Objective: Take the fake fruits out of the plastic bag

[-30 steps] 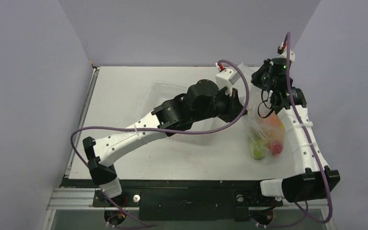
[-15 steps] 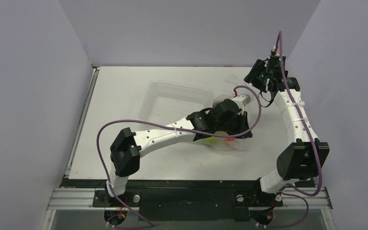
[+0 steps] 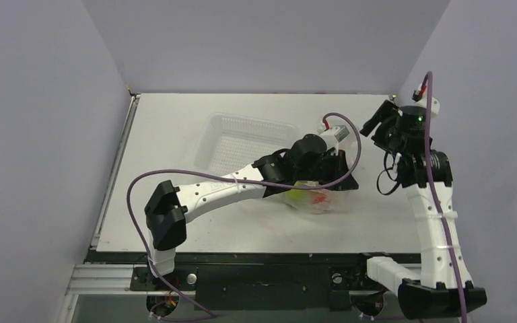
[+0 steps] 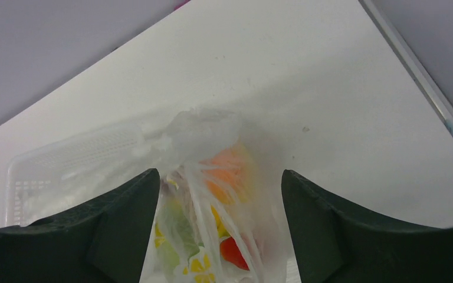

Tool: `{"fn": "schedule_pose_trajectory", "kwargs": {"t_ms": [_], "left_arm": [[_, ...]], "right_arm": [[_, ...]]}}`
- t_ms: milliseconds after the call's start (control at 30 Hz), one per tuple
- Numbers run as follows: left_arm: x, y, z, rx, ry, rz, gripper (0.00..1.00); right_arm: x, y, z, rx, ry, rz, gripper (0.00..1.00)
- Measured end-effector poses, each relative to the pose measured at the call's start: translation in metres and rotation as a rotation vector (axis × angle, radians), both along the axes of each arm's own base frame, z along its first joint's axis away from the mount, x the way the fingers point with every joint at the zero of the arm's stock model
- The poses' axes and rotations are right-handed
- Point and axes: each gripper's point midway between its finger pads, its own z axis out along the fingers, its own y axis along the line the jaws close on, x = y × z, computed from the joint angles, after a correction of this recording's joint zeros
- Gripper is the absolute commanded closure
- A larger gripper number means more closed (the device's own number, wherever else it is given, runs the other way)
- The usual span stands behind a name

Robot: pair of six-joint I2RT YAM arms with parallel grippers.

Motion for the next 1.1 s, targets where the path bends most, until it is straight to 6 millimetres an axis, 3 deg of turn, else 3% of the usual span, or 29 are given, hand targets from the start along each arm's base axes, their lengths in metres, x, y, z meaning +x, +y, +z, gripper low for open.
{"fn": "schedule_pose_trajectory", "kwargs": {"t_ms": [100, 167, 200, 267, 467, 633, 800, 967, 1100], "left_arm": [[-0.004, 0.009, 0.015, -0.021, -0.020, -0.013, 0.98], [-0.006, 0.021, 0.021, -0.019, -0.040, -0.013, 0.83], [-0.007, 0.029, 0.024, -0.016, -0.056, -0.015, 0.67], [-0.008, 0.044, 0.032, -0.010, -0.084, -0.018, 0.51], [0.009, 0.077, 0.055, 0.001, -0.159, 0.001, 0.29], [0.024, 0.091, 0.065, 0.082, -0.223, 0.009, 0.28], [0.052, 0.087, 0.087, 0.086, -0.281, 0.037, 0.28], [0.077, 0.072, 0.062, 0.126, -0.250, 0.037, 0.31], [0.075, 0.049, 0.034, 0.137, -0.201, -0.040, 0.32]], "right_arm": [[-0.038, 0.003, -0.010, 0.016, -0.034, 0.023, 0.30], [-0.055, 0.006, -0.027, 0.030, -0.019, 0.049, 0.30], [-0.062, 0.009, -0.036, 0.036, -0.009, 0.065, 0.30], [-0.070, 0.013, -0.052, 0.043, 0.019, 0.092, 0.30], [-0.076, 0.019, -0.099, 0.061, 0.133, 0.125, 0.31], [-0.076, 0.029, -0.112, 0.091, 0.141, 0.177, 0.34], [-0.078, 0.039, -0.121, 0.126, 0.147, 0.224, 0.28], [-0.083, 0.045, -0.106, 0.143, 0.082, 0.251, 0.27], [-0.086, 0.048, -0.100, 0.149, 0.056, 0.266, 0.26]]}}
